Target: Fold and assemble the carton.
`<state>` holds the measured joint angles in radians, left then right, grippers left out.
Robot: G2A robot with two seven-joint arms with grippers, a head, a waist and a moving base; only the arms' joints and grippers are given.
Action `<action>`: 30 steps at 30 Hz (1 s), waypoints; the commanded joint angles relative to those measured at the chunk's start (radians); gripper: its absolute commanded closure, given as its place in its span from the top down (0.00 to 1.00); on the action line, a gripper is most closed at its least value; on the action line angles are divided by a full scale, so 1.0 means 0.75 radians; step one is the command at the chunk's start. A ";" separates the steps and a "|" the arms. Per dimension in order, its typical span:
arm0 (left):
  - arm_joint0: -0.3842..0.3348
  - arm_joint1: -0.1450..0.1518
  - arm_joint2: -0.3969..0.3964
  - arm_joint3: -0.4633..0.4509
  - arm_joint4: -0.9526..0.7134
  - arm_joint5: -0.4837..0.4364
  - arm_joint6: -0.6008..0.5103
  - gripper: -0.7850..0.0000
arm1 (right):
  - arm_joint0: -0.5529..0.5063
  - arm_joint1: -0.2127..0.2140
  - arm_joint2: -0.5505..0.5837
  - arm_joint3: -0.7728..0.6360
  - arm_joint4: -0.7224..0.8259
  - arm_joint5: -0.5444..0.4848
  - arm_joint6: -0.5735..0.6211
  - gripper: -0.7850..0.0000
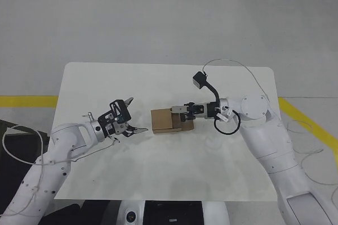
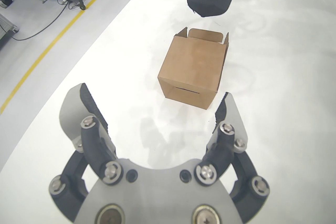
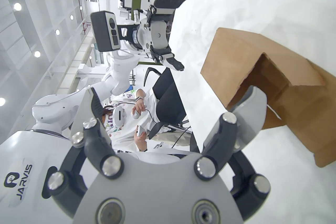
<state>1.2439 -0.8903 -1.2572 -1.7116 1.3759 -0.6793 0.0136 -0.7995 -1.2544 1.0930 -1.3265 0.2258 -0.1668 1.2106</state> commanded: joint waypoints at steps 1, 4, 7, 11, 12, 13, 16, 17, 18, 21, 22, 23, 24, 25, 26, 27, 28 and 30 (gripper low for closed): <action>-0.005 -0.006 0.033 0.021 0.089 0.050 0.082 1.00 | -0.003 0.001 0.003 -0.003 0.001 0.000 -0.002 1.00; -0.021 -0.014 0.062 0.061 0.153 0.100 0.159 1.00 | -0.003 0.001 0.003 -0.003 0.001 0.000 -0.002 1.00; -0.026 -0.016 0.065 0.073 0.157 0.105 0.165 1.00 | -0.003 0.001 0.003 -0.003 0.001 0.000 -0.002 1.00; -0.026 -0.016 0.065 0.073 0.157 0.105 0.165 1.00 | -0.003 0.001 0.003 -0.003 0.001 0.000 -0.002 1.00; -0.026 -0.016 0.065 0.073 0.157 0.105 0.165 1.00 | -0.003 0.001 0.003 -0.003 0.001 0.000 -0.002 1.00; -0.026 -0.016 0.065 0.073 0.157 0.105 0.165 1.00 | -0.003 0.001 0.003 -0.003 0.001 0.000 -0.002 1.00; -0.021 -0.017 0.063 0.070 0.152 0.111 0.165 1.00 | -0.012 0.001 0.002 -0.006 -0.001 0.002 -0.016 1.00; -0.013 -0.017 0.061 0.064 0.145 0.112 0.160 1.00 | -0.022 0.002 -0.001 -0.011 -0.009 0.009 -0.026 1.00; -0.008 -0.016 0.057 0.057 0.147 0.099 0.153 1.00 | -0.027 0.004 -0.004 -0.009 -0.015 0.021 -0.021 1.00; -0.005 -0.008 0.038 0.042 0.181 0.031 0.136 1.00 | -0.035 0.006 -0.005 0.016 0.025 0.039 0.007 1.00; -0.003 -0.006 0.034 0.036 0.213 0.017 0.136 1.00 | -0.037 0.007 -0.005 0.027 0.036 0.044 0.015 1.00; 0.000 -0.004 0.033 0.037 0.230 -0.003 0.140 1.00 | -0.040 0.008 -0.005 0.037 0.052 0.052 0.024 1.00; 0.001 -0.002 0.033 0.039 0.243 -0.025 0.146 1.00 | -0.042 0.008 -0.006 0.044 0.065 0.059 0.035 1.00; -0.002 -0.001 0.036 0.042 0.256 -0.048 0.151 1.00 | -0.044 0.009 -0.008 0.050 0.082 0.068 0.051 1.00; -0.006 -0.001 0.042 0.046 0.269 -0.068 0.156 1.00 | -0.048 0.009 -0.010 0.053 0.103 0.075 0.069 1.00; -0.012 -0.002 0.052 0.053 0.276 -0.082 0.163 1.00 | -0.050 0.010 -0.015 0.056 0.106 0.085 0.085 1.00; -0.021 -0.004 0.066 0.061 0.281 -0.084 0.169 1.00 | -0.052 0.011 -0.021 0.057 0.106 0.094 0.095 1.00; -0.045 -0.014 0.104 0.075 0.293 -0.064 0.167 1.00 | -0.064 0.011 -0.029 0.061 0.115 0.107 0.086 1.00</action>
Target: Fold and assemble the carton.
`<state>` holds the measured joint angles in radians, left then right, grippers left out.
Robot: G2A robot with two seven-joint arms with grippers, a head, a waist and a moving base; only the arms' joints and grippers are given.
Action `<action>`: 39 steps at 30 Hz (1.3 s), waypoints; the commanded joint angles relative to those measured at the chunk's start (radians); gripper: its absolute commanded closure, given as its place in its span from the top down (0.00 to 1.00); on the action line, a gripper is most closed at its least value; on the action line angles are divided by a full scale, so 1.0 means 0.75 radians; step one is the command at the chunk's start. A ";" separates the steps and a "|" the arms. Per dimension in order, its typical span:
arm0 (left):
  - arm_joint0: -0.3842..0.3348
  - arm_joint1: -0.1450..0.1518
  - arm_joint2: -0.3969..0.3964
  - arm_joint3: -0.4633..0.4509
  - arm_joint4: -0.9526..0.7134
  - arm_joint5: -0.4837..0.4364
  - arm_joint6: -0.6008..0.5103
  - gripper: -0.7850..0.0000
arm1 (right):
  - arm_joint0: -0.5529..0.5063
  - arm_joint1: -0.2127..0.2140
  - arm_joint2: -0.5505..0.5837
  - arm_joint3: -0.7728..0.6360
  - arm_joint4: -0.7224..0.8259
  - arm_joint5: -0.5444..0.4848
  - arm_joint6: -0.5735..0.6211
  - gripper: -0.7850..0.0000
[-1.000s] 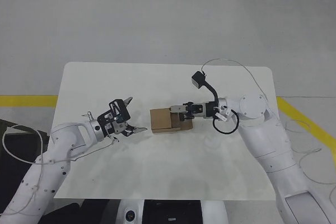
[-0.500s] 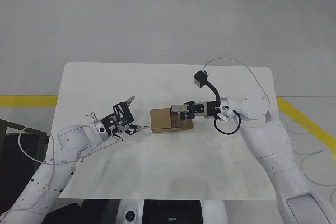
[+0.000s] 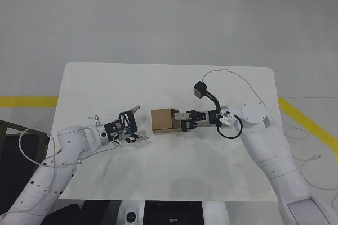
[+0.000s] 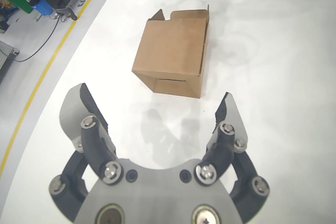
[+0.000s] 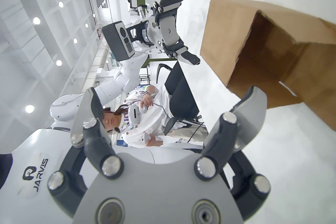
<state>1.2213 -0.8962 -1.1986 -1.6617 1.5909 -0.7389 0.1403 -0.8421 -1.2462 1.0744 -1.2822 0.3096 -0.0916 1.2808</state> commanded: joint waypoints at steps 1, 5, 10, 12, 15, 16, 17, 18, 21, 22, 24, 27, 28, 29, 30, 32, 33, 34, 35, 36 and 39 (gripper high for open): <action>-0.026 -0.012 0.047 0.016 -0.010 0.016 0.003 1.00 | -0.014 0.000 -0.011 0.004 0.002 0.012 -0.013 1.00; -0.092 -0.037 0.118 0.065 -0.075 0.023 -0.036 1.00 | -0.032 0.000 -0.037 0.003 -0.012 0.015 -0.025 1.00; -0.181 -0.071 0.198 0.146 -0.127 0.061 -0.089 1.00 | -0.045 0.005 -0.034 -0.006 -0.029 -0.016 -0.058 1.00; -0.216 -0.082 0.221 0.188 -0.140 0.064 -0.092 1.00 | -0.055 0.010 -0.021 -0.023 -0.026 -0.027 -0.068 1.00; -0.268 -0.096 0.248 0.247 -0.153 0.052 -0.083 1.00 | -0.066 0.019 -0.003 -0.066 -0.034 -0.012 -0.064 1.00; -0.283 -0.100 0.254 0.266 -0.151 0.045 -0.077 1.00 | -0.072 0.022 0.003 -0.085 -0.039 -0.002 -0.062 1.00; -0.298 -0.103 0.259 0.284 -0.149 0.040 -0.069 1.00 | -0.079 0.025 0.008 -0.104 -0.043 0.011 -0.062 1.00; -0.311 -0.106 0.263 0.302 -0.147 0.036 -0.061 1.00 | -0.088 0.029 0.013 -0.123 -0.048 0.024 -0.060 1.00; -0.346 -0.114 0.275 0.350 -0.142 0.022 -0.037 1.00 | -0.112 0.038 0.023 -0.171 -0.066 0.062 -0.060 1.00; -0.356 -0.117 0.280 0.363 -0.143 0.017 -0.030 1.00 | -0.119 0.040 0.025 -0.184 -0.069 0.068 -0.063 1.00; -0.371 -0.123 0.290 0.385 -0.155 0.004 -0.018 1.00 | -0.132 0.045 0.030 -0.197 -0.077 0.082 -0.070 1.00; -0.390 -0.132 0.309 0.404 -0.162 -0.019 -0.004 1.00 | -0.149 0.047 0.030 -0.196 -0.066 0.094 -0.091 1.00; -0.397 -0.135 0.314 0.410 -0.164 -0.022 -0.003 1.00 | -0.153 0.046 0.025 -0.191 -0.057 0.098 -0.097 1.00; -0.403 -0.138 0.320 0.413 -0.164 -0.024 0.000 1.00 | -0.158 0.045 0.021 -0.186 -0.043 0.102 -0.106 1.00; -0.409 -0.141 0.326 0.417 -0.163 -0.025 0.003 1.00 | -0.160 0.044 0.013 -0.180 -0.037 0.105 -0.114 1.00; -0.419 -0.145 0.334 0.427 -0.163 -0.032 0.006 1.00 | -0.164 0.040 -0.003 -0.169 -0.020 0.109 -0.133 1.00; -0.424 -0.147 0.338 0.431 -0.158 -0.036 0.006 1.00 | -0.164 0.039 -0.010 -0.163 -0.012 0.109 -0.143 1.00; -0.427 -0.148 0.341 0.434 -0.154 -0.043 0.007 1.00 | -0.164 0.037 -0.015 -0.157 -0.005 0.104 -0.157 1.00; -0.430 -0.149 0.343 0.436 -0.150 -0.048 0.009 1.00 | -0.163 0.035 -0.018 -0.149 0.004 0.092 -0.173 1.00; -0.432 -0.150 0.344 0.439 -0.145 -0.050 0.011 1.00 | -0.163 0.033 -0.021 -0.137 0.011 0.078 -0.190 1.00; -0.436 -0.152 0.346 0.446 -0.139 -0.057 0.015 1.00 | -0.157 0.027 -0.028 -0.098 0.032 0.029 -0.245 1.00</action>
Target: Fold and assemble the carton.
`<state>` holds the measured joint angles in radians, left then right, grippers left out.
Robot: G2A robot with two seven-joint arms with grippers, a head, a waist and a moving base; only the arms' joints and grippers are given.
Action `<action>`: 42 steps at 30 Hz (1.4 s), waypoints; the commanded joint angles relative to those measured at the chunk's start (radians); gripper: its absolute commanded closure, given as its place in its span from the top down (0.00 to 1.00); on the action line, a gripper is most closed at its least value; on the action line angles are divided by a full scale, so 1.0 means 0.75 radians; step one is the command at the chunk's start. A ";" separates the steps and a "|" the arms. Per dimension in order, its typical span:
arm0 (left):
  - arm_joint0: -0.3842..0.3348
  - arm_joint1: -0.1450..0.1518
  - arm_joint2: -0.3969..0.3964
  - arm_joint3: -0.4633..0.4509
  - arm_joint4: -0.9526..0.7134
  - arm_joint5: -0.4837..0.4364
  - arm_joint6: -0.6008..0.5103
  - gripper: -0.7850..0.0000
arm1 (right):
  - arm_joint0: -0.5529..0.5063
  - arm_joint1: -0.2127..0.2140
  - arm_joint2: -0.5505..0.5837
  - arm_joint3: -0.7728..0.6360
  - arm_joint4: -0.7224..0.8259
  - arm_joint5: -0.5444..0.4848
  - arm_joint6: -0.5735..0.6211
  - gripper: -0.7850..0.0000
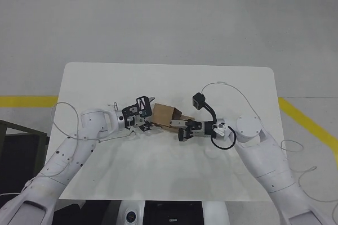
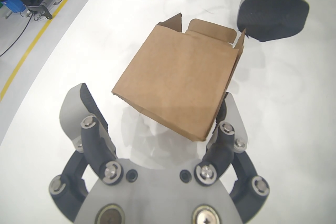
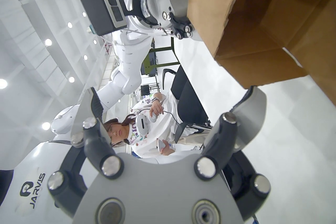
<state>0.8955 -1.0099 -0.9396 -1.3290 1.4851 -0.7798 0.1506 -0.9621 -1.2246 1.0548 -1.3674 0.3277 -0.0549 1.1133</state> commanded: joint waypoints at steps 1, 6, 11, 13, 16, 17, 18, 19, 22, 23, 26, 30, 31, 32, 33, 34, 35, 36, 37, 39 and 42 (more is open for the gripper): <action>-0.002 -0.002 0.000 0.004 0.003 -0.004 0.004 1.00 | 0.005 -0.004 -0.004 0.028 0.013 -0.038 -0.038 1.00; -0.009 -0.005 0.002 0.011 0.012 -0.016 0.011 1.00 | 0.036 -0.016 -0.030 0.092 0.025 -0.105 -0.076 1.00; -0.011 -0.009 0.006 0.010 0.024 -0.028 0.018 1.00 | 0.085 -0.031 -0.061 0.170 0.059 -0.188 -0.063 1.00; -0.010 -0.010 0.008 0.009 0.029 -0.029 0.020 1.00 | 0.111 -0.038 -0.078 0.206 0.071 -0.213 -0.041 1.00; -0.007 -0.011 0.011 0.005 0.037 -0.032 0.023 1.00 | 0.154 -0.051 -0.106 0.264 0.090 -0.242 -0.015 1.00; -0.006 -0.012 0.011 0.005 0.039 -0.033 0.024 1.00 | 0.167 -0.055 -0.114 0.285 0.099 -0.253 -0.009 1.00; -0.006 -0.012 0.011 0.005 0.041 -0.035 0.023 1.00 | 0.181 -0.060 -0.122 0.305 0.109 -0.264 -0.003 1.00; -0.005 -0.012 0.011 0.005 0.044 -0.035 0.022 1.00 | 0.194 -0.064 -0.130 0.324 0.118 -0.276 0.002 1.00; -0.003 -0.013 0.010 0.002 0.048 -0.036 0.023 1.00 | 0.233 -0.081 -0.157 0.382 0.149 -0.310 0.017 1.00; -0.002 -0.014 0.010 0.002 0.049 -0.036 0.023 1.00 | 0.244 -0.087 -0.167 0.401 0.162 -0.323 0.021 1.00; 0.002 -0.014 0.007 0.000 0.048 -0.039 0.023 1.00 | 0.280 -0.108 -0.203 0.457 0.195 -0.356 0.036 1.00; 0.010 -0.011 -0.004 -0.005 0.053 -0.049 0.024 1.00 | 0.328 -0.135 -0.241 0.545 0.231 -0.405 0.055 1.00; 0.013 -0.011 -0.006 -0.007 0.053 -0.052 0.023 1.00 | 0.339 -0.141 -0.251 0.567 0.239 -0.414 0.059 1.00; 0.015 -0.010 -0.008 -0.009 0.055 -0.055 0.019 1.00 | 0.349 -0.147 -0.259 0.588 0.245 -0.423 0.063 1.00; 0.016 -0.010 -0.010 -0.012 0.053 -0.058 0.016 1.00 | 0.359 -0.154 -0.266 0.608 0.250 -0.433 0.065 1.00; 0.018 -0.010 -0.012 -0.015 0.052 -0.059 0.012 1.00 | 0.367 -0.159 -0.273 0.627 0.258 -0.441 0.068 1.00; 0.020 -0.010 -0.013 -0.016 0.049 -0.060 0.008 1.00 | 0.375 -0.165 -0.278 0.644 0.265 -0.449 0.069 1.00; 0.022 -0.010 -0.014 -0.017 0.046 -0.061 0.003 1.00 | 0.381 -0.170 -0.282 0.660 0.272 -0.459 0.070 1.00; 0.024 -0.011 -0.015 -0.018 0.043 -0.062 -0.002 1.00 | 0.388 -0.175 -0.286 0.674 0.278 -0.467 0.072 1.00; 0.027 -0.011 -0.017 -0.018 0.037 -0.065 -0.011 1.00 | 0.399 -0.183 -0.292 0.698 0.288 -0.480 0.080 1.00; 0.031 -0.011 -0.021 -0.020 0.030 -0.070 -0.021 1.00 | 0.413 -0.194 -0.299 0.729 0.302 -0.501 0.089 1.00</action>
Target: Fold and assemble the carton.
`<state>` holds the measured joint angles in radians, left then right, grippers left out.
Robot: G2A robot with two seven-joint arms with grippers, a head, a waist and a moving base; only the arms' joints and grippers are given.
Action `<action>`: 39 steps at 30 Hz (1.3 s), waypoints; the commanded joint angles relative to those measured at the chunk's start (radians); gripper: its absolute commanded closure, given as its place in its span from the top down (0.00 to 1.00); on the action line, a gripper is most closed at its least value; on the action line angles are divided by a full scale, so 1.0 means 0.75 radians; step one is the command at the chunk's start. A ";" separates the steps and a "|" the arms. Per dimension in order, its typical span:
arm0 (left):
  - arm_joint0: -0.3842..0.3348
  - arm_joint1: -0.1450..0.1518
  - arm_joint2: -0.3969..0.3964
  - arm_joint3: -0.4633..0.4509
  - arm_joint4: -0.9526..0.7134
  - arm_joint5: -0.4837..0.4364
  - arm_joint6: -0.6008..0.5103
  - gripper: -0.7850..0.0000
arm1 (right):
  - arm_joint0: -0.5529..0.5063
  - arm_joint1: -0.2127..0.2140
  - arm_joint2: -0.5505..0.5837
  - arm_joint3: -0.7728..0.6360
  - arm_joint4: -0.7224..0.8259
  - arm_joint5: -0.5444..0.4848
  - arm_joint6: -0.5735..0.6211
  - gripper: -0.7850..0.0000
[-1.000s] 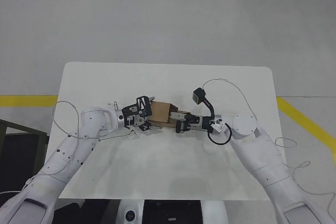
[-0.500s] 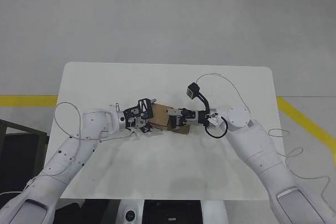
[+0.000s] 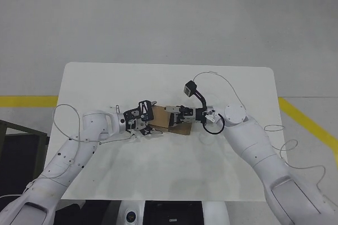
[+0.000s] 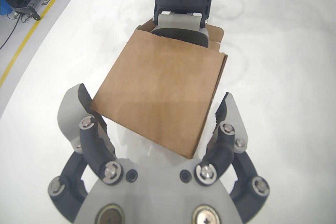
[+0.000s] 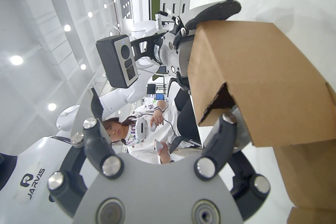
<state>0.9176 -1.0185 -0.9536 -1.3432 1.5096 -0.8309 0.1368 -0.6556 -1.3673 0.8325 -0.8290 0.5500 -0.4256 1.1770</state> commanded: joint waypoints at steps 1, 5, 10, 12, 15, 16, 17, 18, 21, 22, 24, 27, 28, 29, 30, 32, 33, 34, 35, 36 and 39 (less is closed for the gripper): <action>0.003 0.000 -0.004 0.000 -0.006 -0.002 -0.006 1.00 | 0.008 -0.008 -0.005 0.021 0.010 -0.010 0.010 1.00; 0.008 0.000 -0.013 -0.004 -0.011 0.000 -0.020 1.00 | 0.025 -0.014 -0.005 0.038 0.017 -0.019 0.049 1.00; 0.006 -0.004 -0.015 -0.005 -0.025 0.017 -0.046 1.00 | 0.022 0.005 0.024 -0.004 -0.031 0.014 0.099 1.00; 0.005 -0.006 -0.015 -0.002 -0.032 0.021 -0.055 1.00 | 0.004 0.022 0.052 -0.036 -0.047 0.032 0.112 1.00; 0.005 -0.008 -0.017 0.000 -0.037 0.025 -0.064 1.00 | -0.033 0.049 0.103 -0.116 -0.059 0.068 0.148 1.00; 0.006 -0.008 -0.018 0.001 -0.038 0.027 -0.068 1.00 | -0.052 0.059 0.125 -0.146 -0.043 0.080 0.168 1.00; 0.006 -0.009 -0.018 0.000 -0.040 0.028 -0.071 1.00 | -0.066 0.068 0.143 -0.175 -0.046 0.093 0.182 1.00; 0.007 -0.009 -0.019 -0.001 -0.042 0.030 -0.073 1.00 | -0.080 0.077 0.161 -0.205 -0.048 0.107 0.196 1.00; 0.010 -0.010 -0.024 -0.006 -0.049 0.034 -0.077 1.00 | -0.113 0.103 0.211 -0.275 -0.086 0.141 0.207 1.00; 0.011 -0.010 -0.025 -0.010 -0.050 0.035 -0.078 1.00 | -0.121 0.111 0.229 -0.290 -0.104 0.146 0.193 1.00; 0.014 -0.010 -0.028 -0.016 -0.051 0.038 -0.081 1.00 | -0.138 0.124 0.262 -0.312 -0.140 0.145 0.153 1.00; 0.022 -0.010 -0.034 -0.026 -0.050 0.038 -0.081 1.00 | -0.150 0.134 0.284 -0.326 -0.195 0.126 0.104 1.00; 0.024 -0.009 -0.036 -0.029 -0.049 0.037 -0.081 1.00 | -0.150 0.134 0.284 -0.326 -0.205 0.117 0.089 1.00; 0.026 -0.009 -0.038 -0.031 -0.048 0.035 -0.082 1.00 | -0.148 0.134 0.282 -0.320 -0.210 0.104 0.079 1.00; 0.028 -0.008 -0.040 -0.034 -0.046 0.035 -0.081 1.00 | -0.143 0.132 0.277 -0.307 -0.216 0.092 0.069 1.00; 0.032 -0.008 -0.043 -0.037 -0.044 0.033 -0.080 1.00 | -0.128 0.127 0.266 -0.274 -0.216 0.063 0.054 1.00; 0.033 -0.007 -0.045 -0.038 -0.045 0.032 -0.079 1.00 | -0.118 0.123 0.258 -0.255 -0.216 0.050 0.050 1.00; 0.034 -0.007 -0.048 -0.039 -0.045 0.031 -0.079 1.00 | -0.107 0.119 0.250 -0.235 -0.211 0.034 0.045 1.00; 0.036 -0.007 -0.049 -0.040 -0.046 0.032 -0.079 1.00 | -0.096 0.114 0.241 -0.215 -0.205 0.017 0.044 1.00; 0.036 -0.007 -0.050 -0.042 -0.044 0.030 -0.080 1.00 | -0.084 0.109 0.232 -0.193 -0.198 0.004 0.043 1.00; 0.039 -0.007 -0.053 -0.043 -0.042 0.028 -0.080 1.00 | -0.047 0.092 0.202 -0.126 -0.169 -0.030 0.054 1.00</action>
<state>0.9461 -1.0237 -0.9929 -1.3752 1.4772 -0.8099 0.0766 -0.7019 -1.2935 0.9925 -0.9432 0.4154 -0.4398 1.2118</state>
